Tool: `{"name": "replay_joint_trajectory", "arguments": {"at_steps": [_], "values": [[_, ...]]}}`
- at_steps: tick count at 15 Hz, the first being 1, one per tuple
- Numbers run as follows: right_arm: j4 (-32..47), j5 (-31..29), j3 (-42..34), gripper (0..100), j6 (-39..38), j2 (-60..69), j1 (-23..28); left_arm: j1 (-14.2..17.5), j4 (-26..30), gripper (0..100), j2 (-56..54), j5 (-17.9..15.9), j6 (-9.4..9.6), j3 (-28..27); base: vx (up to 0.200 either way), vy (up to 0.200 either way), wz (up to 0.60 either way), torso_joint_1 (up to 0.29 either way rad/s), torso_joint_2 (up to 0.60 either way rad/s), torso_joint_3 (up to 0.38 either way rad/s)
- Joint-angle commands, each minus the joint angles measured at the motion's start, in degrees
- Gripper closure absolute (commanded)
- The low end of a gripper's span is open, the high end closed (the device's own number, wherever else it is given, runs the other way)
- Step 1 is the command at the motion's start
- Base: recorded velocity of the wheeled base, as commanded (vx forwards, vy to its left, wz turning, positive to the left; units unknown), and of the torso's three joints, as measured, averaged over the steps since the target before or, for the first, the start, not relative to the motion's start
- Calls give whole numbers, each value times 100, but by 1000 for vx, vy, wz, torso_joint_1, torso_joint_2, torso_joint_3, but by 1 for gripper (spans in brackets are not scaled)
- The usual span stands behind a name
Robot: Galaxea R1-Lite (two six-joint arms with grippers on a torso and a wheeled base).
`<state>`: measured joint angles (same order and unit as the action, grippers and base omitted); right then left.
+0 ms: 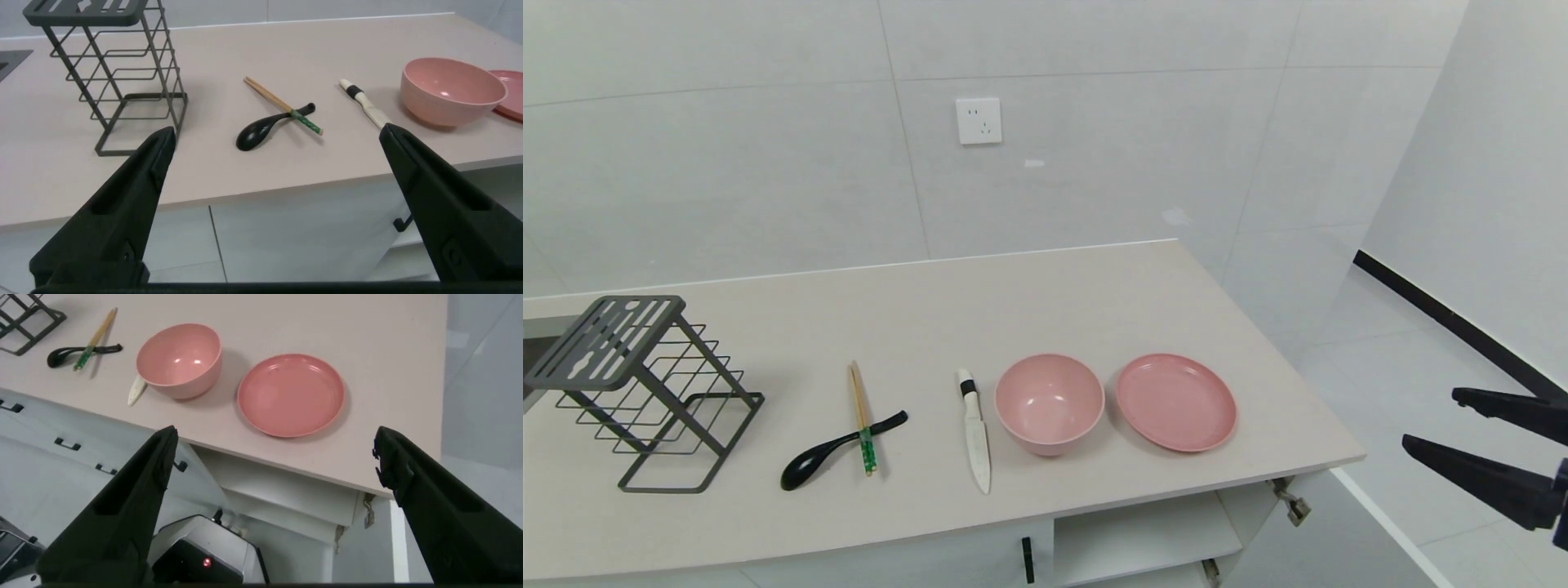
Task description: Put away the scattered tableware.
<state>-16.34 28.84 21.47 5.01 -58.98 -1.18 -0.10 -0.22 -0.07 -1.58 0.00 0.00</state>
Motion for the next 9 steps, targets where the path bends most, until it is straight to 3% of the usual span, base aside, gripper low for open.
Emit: {"name": "replay_joint_trajectory", "arguments": {"at_steps": [1, 3, 6, 9], "values": [[-36, -10, 165, 0, 18, -580, -119, 1, -4, 0, 7, 0, 0, 0, 0, 0, 0, 0, 0, 0], [-115, -10, 200, 0, 18, -747, -137, 1, -4, 0, 7, 0, 0, 0, 0, 0, 0, 0, 0, 0], [-898, -590, 499, 0, 18, -1881, -418, 1, -4, 0, 7, 0, 0, 0, 0, 0, 0, 0, 0, 0], [-1056, -634, 745, 0, 18, -2610, -708, 1, -4, 0, 7, 0, 0, 0, 0, 0, 0, 0, 0, 0]]}}
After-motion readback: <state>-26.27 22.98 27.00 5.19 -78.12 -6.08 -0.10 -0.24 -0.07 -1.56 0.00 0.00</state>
